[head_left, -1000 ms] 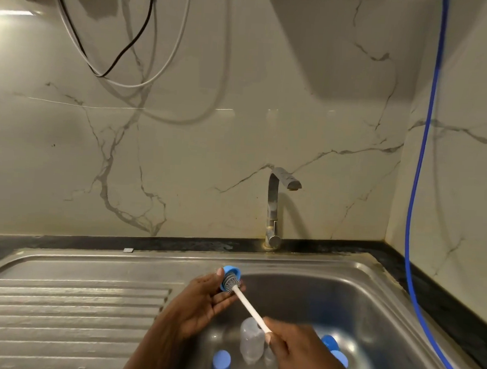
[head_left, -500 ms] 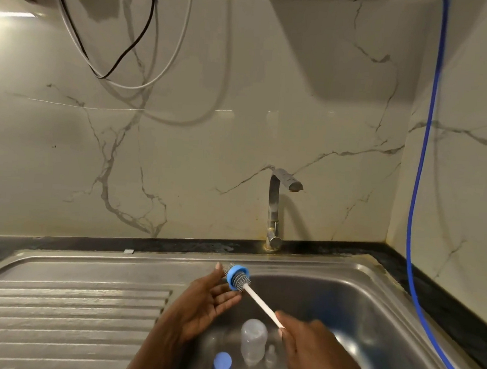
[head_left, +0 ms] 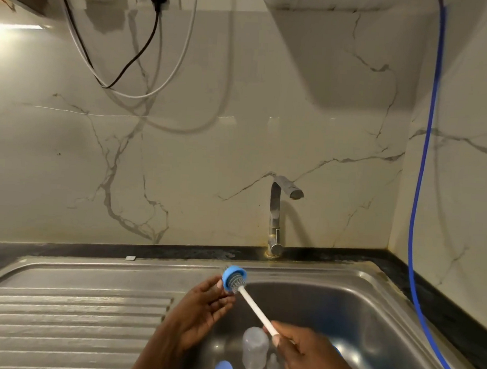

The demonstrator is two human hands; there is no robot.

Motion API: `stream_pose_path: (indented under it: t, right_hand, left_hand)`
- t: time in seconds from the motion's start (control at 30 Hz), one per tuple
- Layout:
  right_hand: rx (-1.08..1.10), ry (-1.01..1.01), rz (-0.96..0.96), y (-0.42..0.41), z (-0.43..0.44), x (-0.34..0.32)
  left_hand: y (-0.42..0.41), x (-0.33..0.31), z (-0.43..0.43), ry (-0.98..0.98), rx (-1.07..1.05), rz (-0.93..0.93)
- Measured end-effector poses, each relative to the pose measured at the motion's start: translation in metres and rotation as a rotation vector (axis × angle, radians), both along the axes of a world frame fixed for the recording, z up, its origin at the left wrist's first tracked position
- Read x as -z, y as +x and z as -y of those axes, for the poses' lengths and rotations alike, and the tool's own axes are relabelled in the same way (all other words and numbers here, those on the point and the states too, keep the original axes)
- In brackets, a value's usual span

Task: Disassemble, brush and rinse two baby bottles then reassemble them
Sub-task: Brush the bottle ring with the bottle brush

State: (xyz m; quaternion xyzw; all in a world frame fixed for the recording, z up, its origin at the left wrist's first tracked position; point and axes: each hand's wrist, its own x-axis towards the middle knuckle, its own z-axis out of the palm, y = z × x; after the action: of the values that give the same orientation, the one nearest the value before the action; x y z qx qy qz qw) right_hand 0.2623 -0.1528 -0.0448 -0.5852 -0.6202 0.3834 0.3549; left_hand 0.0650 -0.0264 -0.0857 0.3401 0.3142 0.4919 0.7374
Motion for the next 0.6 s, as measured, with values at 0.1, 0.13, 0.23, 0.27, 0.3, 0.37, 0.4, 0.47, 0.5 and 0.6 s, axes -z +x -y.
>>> stream_pose_path:
  t: [0.1,0.13,0.23,0.27,0.3,0.37,0.4,0.47,0.5,0.6]
  right_hand:
    - [0.155,0.158,0.526,0.009,0.004,0.007]
    - [0.16,0.202,0.544,0.01,0.004,0.011]
    - [0.088,0.261,0.531,0.005,0.005,0.011]
    - [0.033,0.228,0.499,0.003,0.003,0.011]
    - [-0.043,0.182,0.432,0.001,0.002,0.01]
    - [-0.137,-0.053,0.014,0.001,0.005,0.0]
    - [-0.163,-0.217,-0.252,0.003,0.007,-0.007]
    - [-0.205,-0.442,-0.6,0.006,0.011,-0.017]
    - [-0.211,-0.482,-0.653,0.006,0.012,-0.018]
    - [-0.134,-0.304,-0.365,-0.001,0.004,-0.007]
  left_hand:
    - [0.01,-0.011,0.005,-0.069,0.015,-0.134]
    - [0.014,-0.014,0.006,-0.09,0.029,-0.16]
    - [0.017,-0.014,0.009,-0.112,0.019,-0.115]
    - [0.015,-0.012,0.01,-0.119,0.025,-0.055]
    - [0.011,-0.009,0.009,-0.118,0.047,0.027]
    - [0.002,-0.004,0.007,-0.068,0.117,0.213]
    - [-0.001,-0.004,0.007,0.004,0.184,0.288]
    - [-0.004,0.0,0.004,0.194,0.258,0.36]
    - [-0.005,0.003,0.002,0.21,0.272,0.358]
    - [0.001,-0.004,0.005,0.031,0.216,0.23]
